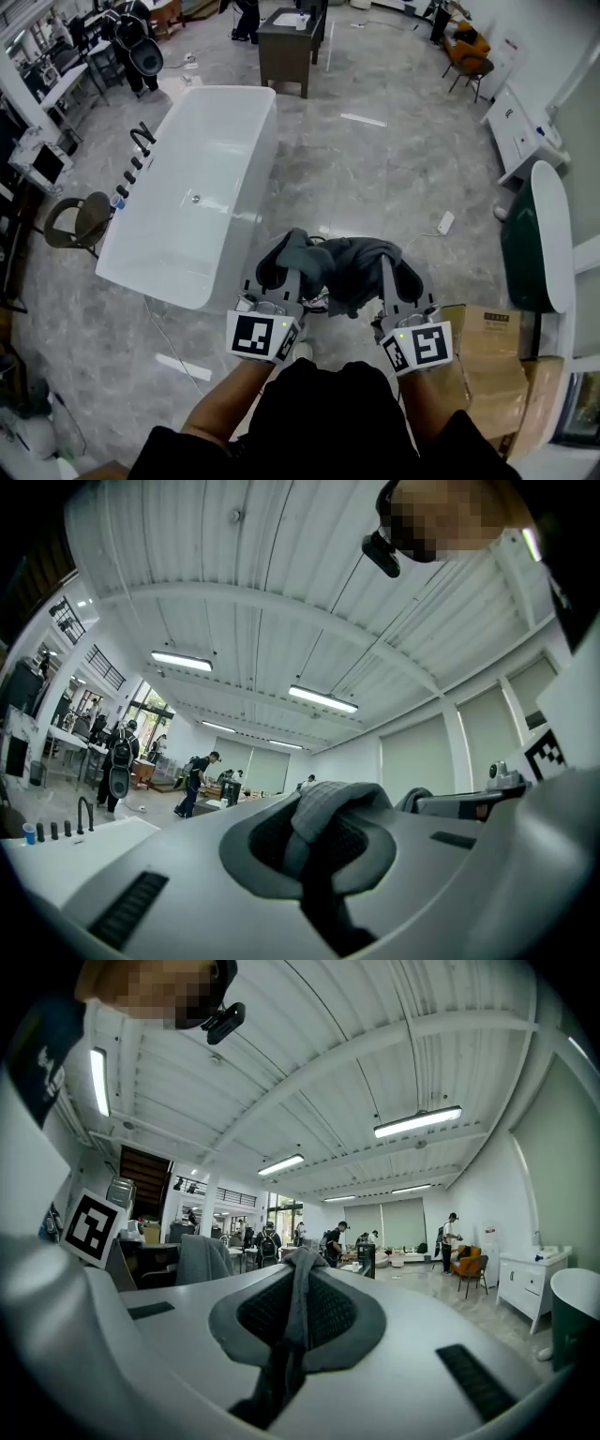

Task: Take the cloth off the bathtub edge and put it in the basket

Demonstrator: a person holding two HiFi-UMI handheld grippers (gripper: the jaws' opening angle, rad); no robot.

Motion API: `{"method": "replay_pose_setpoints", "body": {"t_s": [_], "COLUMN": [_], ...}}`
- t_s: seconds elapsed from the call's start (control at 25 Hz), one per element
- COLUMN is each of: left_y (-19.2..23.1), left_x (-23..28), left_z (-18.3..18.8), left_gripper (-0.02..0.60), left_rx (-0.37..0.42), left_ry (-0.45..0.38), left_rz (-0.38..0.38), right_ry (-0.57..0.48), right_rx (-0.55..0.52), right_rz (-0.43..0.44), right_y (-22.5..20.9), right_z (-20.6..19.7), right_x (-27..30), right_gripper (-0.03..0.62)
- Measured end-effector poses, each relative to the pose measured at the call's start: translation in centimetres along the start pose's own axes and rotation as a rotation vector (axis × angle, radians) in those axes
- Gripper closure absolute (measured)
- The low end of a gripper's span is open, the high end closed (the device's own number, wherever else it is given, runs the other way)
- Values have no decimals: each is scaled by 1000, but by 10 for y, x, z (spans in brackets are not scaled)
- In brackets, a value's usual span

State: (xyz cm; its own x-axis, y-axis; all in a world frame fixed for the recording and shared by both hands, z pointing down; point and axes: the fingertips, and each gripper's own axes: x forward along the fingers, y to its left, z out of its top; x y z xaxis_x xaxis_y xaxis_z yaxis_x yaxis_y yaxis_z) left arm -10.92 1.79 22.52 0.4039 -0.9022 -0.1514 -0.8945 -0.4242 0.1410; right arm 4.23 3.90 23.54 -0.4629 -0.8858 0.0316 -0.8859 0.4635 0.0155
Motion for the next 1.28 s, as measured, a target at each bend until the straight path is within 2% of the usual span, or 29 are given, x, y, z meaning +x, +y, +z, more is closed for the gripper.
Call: {"method": "replay_pose_setpoints", "body": {"t_s": [0.2, 0.4, 0.6, 0.96, 1.28], "left_y": [14, 22, 34, 30, 40], "left_x": [19, 38, 44, 65, 84], "left_z": [-13, -13, -16, -26, -21], "left_gripper": [555, 555, 554, 554, 555], "left_rx": [-1, 13, -47, -44, -61], "left_ry": [29, 22, 17, 51, -2], "left_rz": [-16, -30, -7, 26, 71], "right_ry": [23, -8, -35, -54, -70], "right_rx": [25, 8, 27, 81, 99], "right_rz": [-17, -14, 16, 65, 125], "right_y": [3, 3, 4, -16, -22], "right_z": [-9, -4, -4, -2, 18], "right_x": [20, 42, 54, 76, 92], "right_gripper": [557, 557, 557, 557, 557]}}
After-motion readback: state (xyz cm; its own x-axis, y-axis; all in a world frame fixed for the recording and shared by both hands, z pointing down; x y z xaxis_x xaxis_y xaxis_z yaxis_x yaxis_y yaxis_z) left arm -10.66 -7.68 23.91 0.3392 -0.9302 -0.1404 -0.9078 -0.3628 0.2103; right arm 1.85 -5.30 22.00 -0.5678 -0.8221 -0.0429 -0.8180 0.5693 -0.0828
